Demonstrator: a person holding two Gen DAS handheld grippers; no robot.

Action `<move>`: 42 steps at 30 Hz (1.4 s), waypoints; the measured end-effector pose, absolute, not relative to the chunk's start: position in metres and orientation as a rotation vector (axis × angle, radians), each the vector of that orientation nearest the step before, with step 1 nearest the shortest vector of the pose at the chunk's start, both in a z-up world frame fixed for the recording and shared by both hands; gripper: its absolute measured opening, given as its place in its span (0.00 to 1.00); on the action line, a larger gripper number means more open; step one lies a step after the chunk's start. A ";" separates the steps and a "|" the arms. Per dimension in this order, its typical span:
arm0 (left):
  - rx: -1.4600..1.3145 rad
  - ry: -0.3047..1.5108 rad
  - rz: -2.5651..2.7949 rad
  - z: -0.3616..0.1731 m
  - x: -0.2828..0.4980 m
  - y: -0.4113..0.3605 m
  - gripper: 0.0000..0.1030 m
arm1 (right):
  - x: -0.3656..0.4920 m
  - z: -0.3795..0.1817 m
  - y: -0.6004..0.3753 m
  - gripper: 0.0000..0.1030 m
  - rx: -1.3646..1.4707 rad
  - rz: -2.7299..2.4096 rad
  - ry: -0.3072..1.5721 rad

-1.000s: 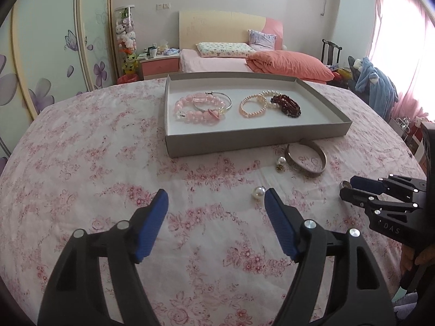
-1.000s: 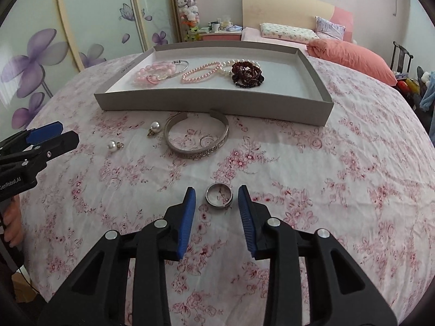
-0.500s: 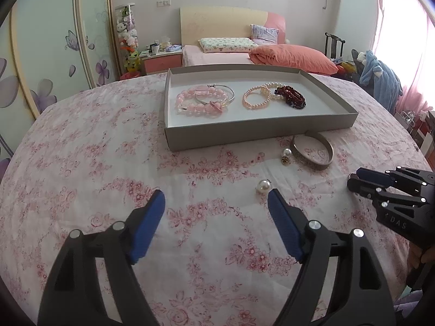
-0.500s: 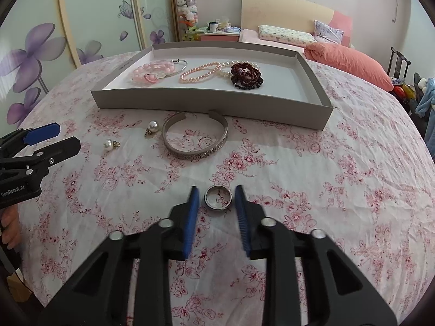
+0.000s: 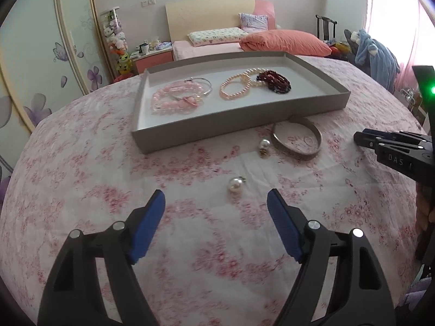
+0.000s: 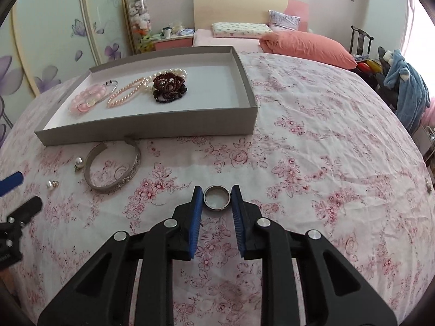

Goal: Organize jewelry
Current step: 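Grasp the silver ring with the right tool while the left tool grasps the pearl earring, then lift and carry the ring and earring in both tools over the gray tray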

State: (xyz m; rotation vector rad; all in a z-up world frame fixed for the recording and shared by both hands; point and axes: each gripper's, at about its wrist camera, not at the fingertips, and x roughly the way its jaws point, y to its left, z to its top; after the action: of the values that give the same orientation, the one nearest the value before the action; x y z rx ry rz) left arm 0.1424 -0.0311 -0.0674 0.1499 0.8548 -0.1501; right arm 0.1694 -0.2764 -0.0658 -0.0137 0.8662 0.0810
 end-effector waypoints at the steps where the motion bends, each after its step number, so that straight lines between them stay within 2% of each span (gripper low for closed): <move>1: 0.153 0.859 -0.148 -0.069 0.144 -0.033 0.68 | 0.169 -0.066 -0.277 0.22 -0.017 0.080 0.866; 18: 0.141 0.898 -0.115 -0.078 0.168 -0.047 0.44 | 0.171 -0.064 -0.281 0.22 0.005 0.100 0.870; 20: 0.138 0.895 -0.120 -0.078 0.169 -0.049 0.39 | 0.171 -0.064 -0.281 0.22 0.005 0.100 0.870; 24: 0.136 0.891 -0.122 -0.079 0.170 -0.051 0.17 | 0.171 -0.064 -0.281 0.22 0.006 0.100 0.870; 29: 0.121 0.894 -0.086 -0.079 0.169 -0.037 0.14 | 0.172 -0.064 -0.281 0.23 0.007 0.101 0.870; 42: 0.077 0.898 -0.067 -0.078 0.168 -0.020 0.15 | 0.171 -0.064 -0.281 0.23 0.009 0.102 0.870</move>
State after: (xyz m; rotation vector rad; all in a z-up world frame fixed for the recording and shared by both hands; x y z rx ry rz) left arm 0.1681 -0.0201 -0.0784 0.0766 0.8978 -0.0673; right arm 0.1715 -0.2811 -0.0637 0.0090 0.8698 0.1018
